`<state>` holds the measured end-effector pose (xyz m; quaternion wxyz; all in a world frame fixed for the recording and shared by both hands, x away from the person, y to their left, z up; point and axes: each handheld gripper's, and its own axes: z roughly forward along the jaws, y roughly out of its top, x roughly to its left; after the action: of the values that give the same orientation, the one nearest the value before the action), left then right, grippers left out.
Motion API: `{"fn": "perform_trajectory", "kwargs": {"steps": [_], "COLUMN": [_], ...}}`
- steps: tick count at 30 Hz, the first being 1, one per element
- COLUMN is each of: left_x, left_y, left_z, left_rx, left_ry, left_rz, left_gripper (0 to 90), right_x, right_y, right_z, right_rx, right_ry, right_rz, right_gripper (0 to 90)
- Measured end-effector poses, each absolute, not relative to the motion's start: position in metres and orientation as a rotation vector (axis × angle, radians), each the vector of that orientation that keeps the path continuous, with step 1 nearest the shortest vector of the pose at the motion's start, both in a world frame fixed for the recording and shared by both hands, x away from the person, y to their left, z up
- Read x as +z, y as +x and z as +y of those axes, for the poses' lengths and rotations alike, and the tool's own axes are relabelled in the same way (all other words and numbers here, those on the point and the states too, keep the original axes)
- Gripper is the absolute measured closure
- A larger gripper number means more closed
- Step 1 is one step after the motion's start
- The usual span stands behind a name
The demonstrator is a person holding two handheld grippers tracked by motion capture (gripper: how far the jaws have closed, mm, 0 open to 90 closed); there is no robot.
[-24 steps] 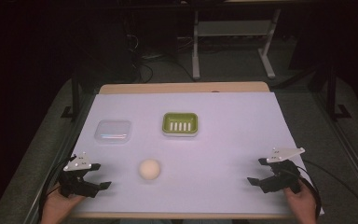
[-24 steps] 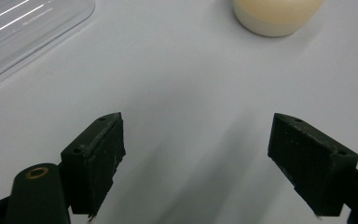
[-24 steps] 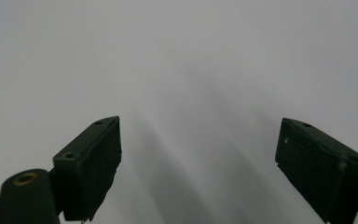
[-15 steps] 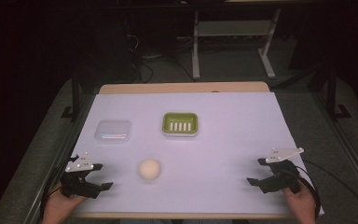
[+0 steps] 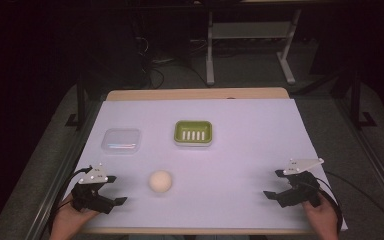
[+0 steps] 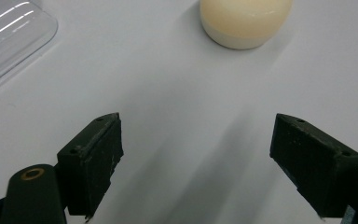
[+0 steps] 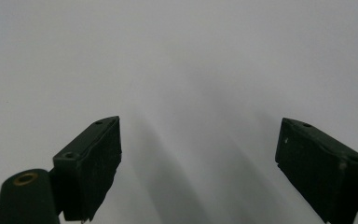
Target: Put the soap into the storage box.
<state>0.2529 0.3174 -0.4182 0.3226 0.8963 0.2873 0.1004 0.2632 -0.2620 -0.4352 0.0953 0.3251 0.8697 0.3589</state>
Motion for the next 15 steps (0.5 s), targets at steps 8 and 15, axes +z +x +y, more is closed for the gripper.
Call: {"fn": "perform_trajectory", "kwargs": {"steps": [8, 15], "left_x": [-0.419, -0.417], "left_y": [0.254, 0.254], "left_z": [0.308, 0.303], "left_rx": [0.260, 0.267], "left_ry": [2.385, 2.402], "left_rz": [0.725, 0.700], "left_gripper": [16.3, 16.8], "right_x": [-0.435, -0.435], "right_y": [0.263, 0.263], "right_z": [-0.261, -0.260], "right_rx": [1.062, 1.065], "right_ry": [0.955, 0.954], "right_rz": [2.582, 2.583], "right_gripper": [13.6, 13.6]}}
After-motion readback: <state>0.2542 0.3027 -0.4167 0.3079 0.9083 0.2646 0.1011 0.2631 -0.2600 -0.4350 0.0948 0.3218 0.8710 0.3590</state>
